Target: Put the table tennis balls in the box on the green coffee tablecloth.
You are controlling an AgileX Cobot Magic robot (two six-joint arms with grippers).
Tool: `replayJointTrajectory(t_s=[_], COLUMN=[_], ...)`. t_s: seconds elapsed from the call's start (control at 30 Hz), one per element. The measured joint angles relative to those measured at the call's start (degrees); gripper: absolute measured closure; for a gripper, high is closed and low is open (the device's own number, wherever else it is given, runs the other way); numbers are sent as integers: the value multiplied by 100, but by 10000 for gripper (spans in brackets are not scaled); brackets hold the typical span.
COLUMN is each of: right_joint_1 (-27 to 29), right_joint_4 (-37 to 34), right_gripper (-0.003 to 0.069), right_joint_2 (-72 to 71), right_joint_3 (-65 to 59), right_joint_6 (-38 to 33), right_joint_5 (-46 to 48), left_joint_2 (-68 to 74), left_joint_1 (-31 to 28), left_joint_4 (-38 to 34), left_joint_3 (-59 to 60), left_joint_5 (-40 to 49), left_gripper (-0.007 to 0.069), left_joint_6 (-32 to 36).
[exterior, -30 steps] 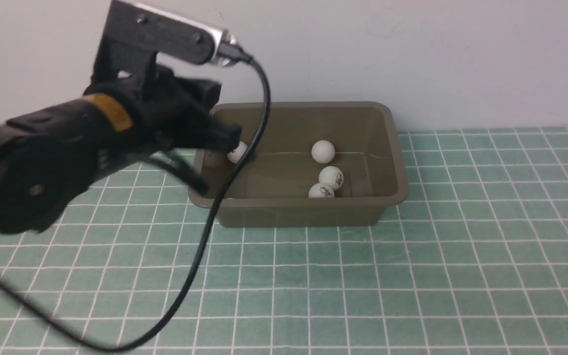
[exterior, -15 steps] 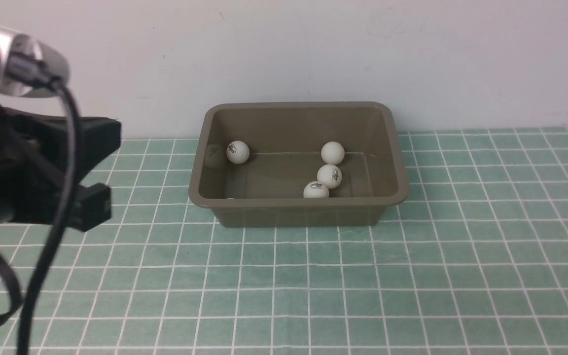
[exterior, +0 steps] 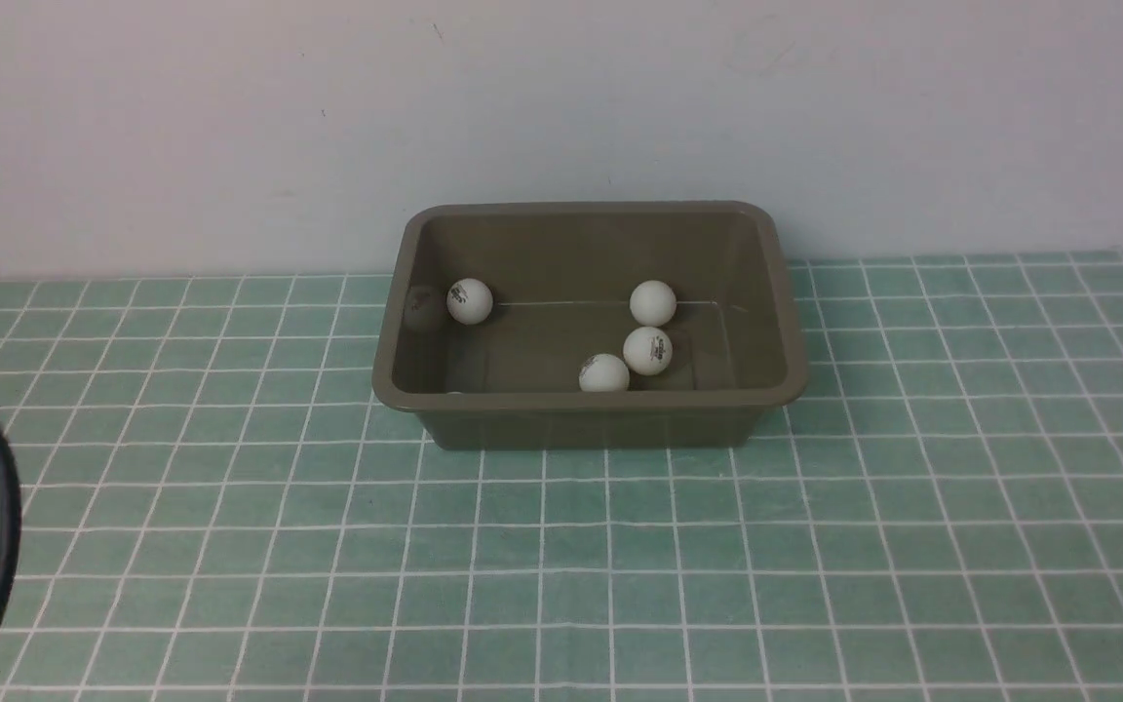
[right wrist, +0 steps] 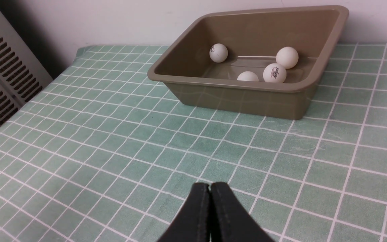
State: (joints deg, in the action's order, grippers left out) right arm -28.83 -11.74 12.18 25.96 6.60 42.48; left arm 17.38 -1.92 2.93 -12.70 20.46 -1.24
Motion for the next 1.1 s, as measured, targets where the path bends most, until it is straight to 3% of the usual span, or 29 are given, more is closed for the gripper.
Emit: replayJointTrajectory(t_s=[0.3,1.1], right_joint_1=[0,0], right_joint_4=[0,30], right_gripper=[676,676], right_joint_2=[0,0], right_joint_3=[0,0], right_joint_6=[0,-28], right_joint_5=[0,21], left_joint_2=[-1725,-1801], left_joint_1=[-7,-19], left_joint_4=[0,0], left_joint_3=[1411,1432], left_joint_5=[-301,-315], left_gripper=[629,629], left_joint_6=[30,47])
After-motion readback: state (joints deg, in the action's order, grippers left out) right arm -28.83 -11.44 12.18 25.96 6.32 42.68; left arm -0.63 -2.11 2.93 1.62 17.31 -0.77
